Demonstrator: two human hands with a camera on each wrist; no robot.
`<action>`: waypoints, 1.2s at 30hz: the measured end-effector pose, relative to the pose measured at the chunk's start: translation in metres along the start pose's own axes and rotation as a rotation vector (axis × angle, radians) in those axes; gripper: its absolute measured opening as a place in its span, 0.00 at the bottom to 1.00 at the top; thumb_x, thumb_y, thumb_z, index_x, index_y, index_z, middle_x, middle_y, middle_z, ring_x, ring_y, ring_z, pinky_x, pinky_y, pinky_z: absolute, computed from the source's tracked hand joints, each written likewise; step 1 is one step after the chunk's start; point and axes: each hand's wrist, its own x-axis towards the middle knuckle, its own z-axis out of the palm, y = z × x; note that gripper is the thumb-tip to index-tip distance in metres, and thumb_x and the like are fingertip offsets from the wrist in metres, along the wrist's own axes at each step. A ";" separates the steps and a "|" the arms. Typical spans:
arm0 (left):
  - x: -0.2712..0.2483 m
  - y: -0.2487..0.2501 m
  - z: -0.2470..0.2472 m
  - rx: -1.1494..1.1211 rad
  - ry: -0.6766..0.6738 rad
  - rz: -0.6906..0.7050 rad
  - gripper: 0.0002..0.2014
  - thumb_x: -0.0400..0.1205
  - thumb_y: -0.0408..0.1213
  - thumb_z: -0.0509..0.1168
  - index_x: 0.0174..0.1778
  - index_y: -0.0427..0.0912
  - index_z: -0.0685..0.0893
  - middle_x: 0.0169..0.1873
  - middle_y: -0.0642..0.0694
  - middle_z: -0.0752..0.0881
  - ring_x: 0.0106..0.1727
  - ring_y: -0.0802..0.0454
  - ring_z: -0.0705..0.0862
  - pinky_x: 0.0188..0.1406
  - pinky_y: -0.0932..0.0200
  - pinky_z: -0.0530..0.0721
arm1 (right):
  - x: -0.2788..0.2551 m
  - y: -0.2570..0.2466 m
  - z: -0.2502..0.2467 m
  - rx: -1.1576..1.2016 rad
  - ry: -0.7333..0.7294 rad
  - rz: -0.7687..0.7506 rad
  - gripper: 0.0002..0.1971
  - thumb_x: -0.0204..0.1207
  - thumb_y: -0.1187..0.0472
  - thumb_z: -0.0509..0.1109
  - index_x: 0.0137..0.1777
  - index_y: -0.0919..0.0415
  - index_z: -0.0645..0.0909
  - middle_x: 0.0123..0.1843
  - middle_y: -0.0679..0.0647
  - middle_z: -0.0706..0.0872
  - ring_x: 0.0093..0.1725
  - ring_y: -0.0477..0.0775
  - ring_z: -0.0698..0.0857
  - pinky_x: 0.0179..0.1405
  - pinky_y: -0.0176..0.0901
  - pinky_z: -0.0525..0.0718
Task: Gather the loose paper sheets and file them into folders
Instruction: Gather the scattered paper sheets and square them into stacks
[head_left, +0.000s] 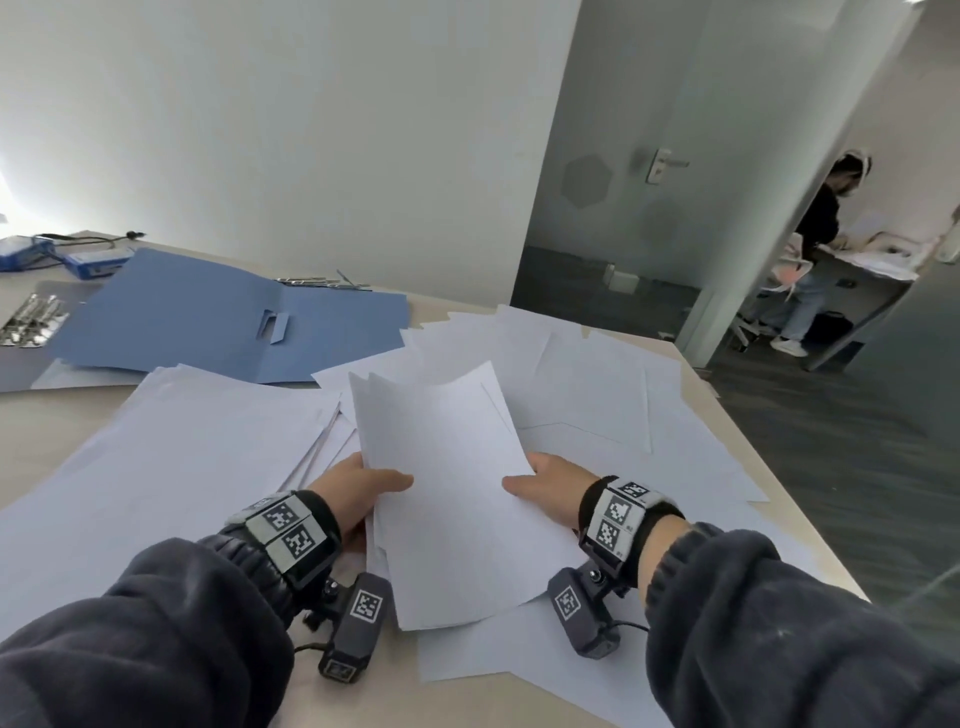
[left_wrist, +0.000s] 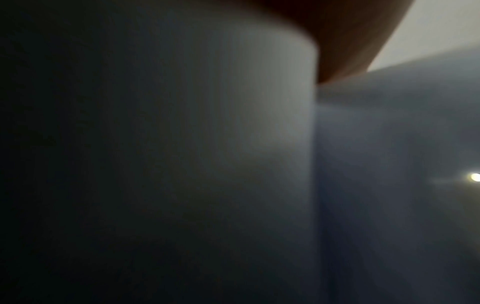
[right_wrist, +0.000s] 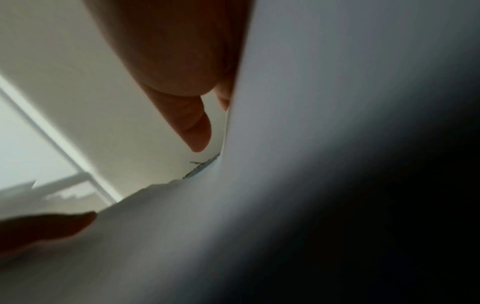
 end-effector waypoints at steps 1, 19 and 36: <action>0.002 -0.001 -0.001 0.011 -0.001 0.003 0.17 0.79 0.29 0.71 0.64 0.37 0.82 0.51 0.32 0.91 0.52 0.29 0.90 0.57 0.28 0.85 | -0.001 0.000 -0.001 -0.012 -0.013 0.000 0.38 0.59 0.33 0.67 0.69 0.50 0.80 0.61 0.47 0.89 0.58 0.53 0.89 0.67 0.54 0.85; -0.017 0.085 0.010 0.154 -0.021 0.505 0.19 0.73 0.29 0.79 0.59 0.40 0.87 0.53 0.44 0.92 0.54 0.43 0.91 0.58 0.44 0.87 | -0.028 -0.016 -0.037 0.905 0.289 -0.359 0.11 0.80 0.74 0.69 0.58 0.60 0.84 0.56 0.59 0.93 0.53 0.61 0.91 0.55 0.58 0.89; -0.024 0.047 0.024 0.178 0.135 0.422 0.12 0.82 0.31 0.70 0.60 0.46 0.86 0.47 0.47 0.93 0.48 0.45 0.92 0.51 0.48 0.88 | -0.052 -0.018 -0.005 0.889 0.279 -0.390 0.09 0.79 0.62 0.75 0.58 0.59 0.88 0.54 0.57 0.94 0.55 0.59 0.92 0.59 0.57 0.88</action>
